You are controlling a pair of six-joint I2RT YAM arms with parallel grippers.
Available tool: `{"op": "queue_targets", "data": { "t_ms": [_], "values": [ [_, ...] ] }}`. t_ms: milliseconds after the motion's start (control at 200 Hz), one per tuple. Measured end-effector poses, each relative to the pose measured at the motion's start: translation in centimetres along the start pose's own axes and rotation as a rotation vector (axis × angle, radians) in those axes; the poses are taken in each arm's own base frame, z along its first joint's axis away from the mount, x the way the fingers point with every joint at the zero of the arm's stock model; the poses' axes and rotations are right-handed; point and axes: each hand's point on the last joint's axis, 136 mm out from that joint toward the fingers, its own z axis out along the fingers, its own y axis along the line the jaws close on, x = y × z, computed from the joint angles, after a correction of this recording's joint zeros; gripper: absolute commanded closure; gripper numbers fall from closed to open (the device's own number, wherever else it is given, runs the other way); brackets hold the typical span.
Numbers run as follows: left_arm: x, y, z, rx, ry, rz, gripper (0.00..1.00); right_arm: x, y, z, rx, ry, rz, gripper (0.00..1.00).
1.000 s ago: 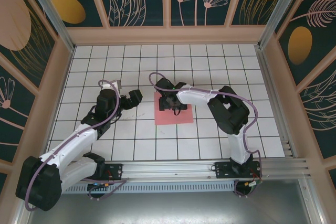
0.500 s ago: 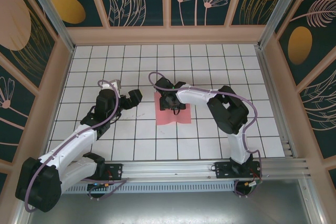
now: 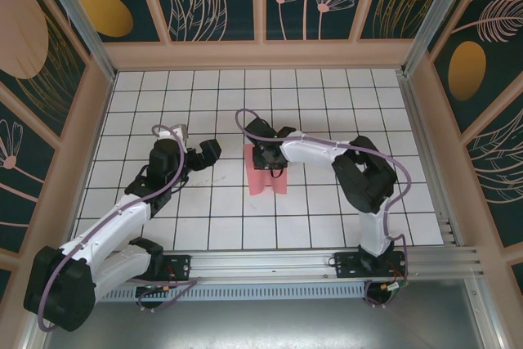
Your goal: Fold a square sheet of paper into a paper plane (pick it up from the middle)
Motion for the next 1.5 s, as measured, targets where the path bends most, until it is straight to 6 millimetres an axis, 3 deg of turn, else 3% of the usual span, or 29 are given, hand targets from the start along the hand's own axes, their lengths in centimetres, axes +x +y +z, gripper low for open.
{"op": "queue_targets", "data": {
  "t_ms": [260, 370, 651, 896, 1071, 1376, 1501],
  "values": [
    [0.1, 0.0, 0.0, -0.001, 0.003, -0.001, 0.01, -2.7, 1.9, -6.6, -0.399, -0.146, 0.136, 0.59],
    [0.1, -0.1, 0.0, 0.005, 0.007, -0.001, 0.01, -3.3, 1.6, -8.1, -0.579, -0.190, 0.222, 0.57],
    [1.7, -0.5, 0.7, 0.046, 0.083, -0.015, 0.01, -1.4, 1.5, -5.9, -0.732, -0.146, 0.363, 0.55],
    [4.0, -1.2, 1.6, 0.105, 0.198, -0.042, 0.01, 0.2, 0.4, -3.1, -0.707, -0.089, 0.485, 0.54],
    [5.9, -1.6, 2.6, 0.149, 0.288, -0.085, 0.05, 1.6, -0.8, -1.7, -0.662, -0.065, 0.550, 0.44],
    [8.6, -2.4, 4.2, 0.217, 0.414, -0.167, 0.12, 2.4, -2.1, -1.2, -0.589, -0.060, 0.546, 0.33],
    [9.1, -3.3, 4.6, 0.245, 0.443, -0.174, 0.20, 2.6, -2.4, -1.6, -0.558, -0.054, 0.519, 0.33]
  ]
}}
